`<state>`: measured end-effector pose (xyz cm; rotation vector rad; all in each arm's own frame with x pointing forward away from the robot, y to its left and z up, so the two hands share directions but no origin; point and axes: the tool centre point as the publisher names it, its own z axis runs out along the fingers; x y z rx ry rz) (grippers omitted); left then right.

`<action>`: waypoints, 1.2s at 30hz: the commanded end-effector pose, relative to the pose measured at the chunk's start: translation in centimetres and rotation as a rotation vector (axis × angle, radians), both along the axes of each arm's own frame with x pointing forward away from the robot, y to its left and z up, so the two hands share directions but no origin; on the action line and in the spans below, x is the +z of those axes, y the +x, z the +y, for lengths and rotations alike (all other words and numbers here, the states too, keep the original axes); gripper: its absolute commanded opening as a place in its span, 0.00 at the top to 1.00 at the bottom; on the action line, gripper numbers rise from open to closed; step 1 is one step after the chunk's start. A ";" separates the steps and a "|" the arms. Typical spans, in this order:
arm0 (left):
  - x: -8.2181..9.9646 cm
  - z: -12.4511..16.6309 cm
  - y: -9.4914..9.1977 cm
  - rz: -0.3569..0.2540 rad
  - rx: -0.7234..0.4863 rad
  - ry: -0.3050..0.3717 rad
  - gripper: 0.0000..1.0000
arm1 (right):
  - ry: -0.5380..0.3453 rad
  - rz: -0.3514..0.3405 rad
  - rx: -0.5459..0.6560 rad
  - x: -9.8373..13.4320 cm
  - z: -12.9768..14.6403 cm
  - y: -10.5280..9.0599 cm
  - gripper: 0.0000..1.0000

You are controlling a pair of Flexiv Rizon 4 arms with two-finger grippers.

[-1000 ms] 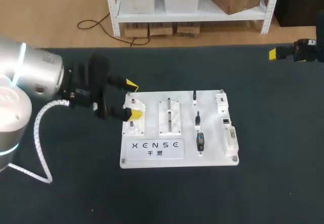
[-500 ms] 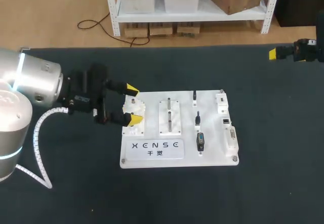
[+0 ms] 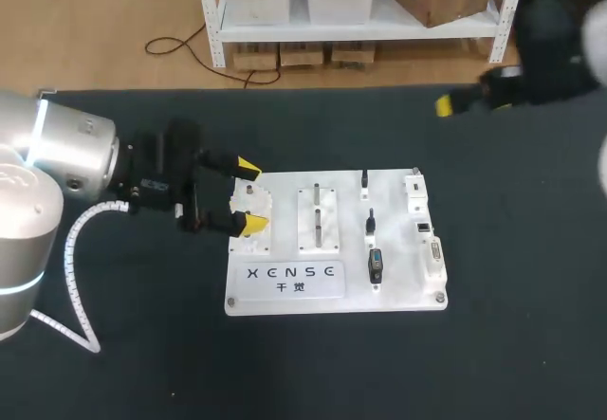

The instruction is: Insert the Ethernet cable into its matching sockets.

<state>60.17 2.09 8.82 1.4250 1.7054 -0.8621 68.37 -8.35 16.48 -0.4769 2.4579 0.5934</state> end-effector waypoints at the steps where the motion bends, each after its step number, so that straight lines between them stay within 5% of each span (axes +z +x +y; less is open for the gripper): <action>1: -0.1 0.1 -0.1 -0.003 0.002 -0.004 0.00 | -0.101 0.061 -0.079 0.0 4.7 -0.9 0.00; 11: -0.1 0.1 -0.1 -0.003 0.002 -0.004 0.00 | -0.253 0.196 -0.129 -4.7 9.1 -4.0 0.00; 20: -0.1 0.1 -0.1 -0.003 0.002 -0.004 0.00 | -0.370 0.299 -0.174 -9.2 10.3 -6.2 0.00; 36: -0.1 0.1 -0.1 -0.003 0.002 -0.004 0.00 | -0.442 0.351 -0.238 -12.8 10.6 -6.8 0.00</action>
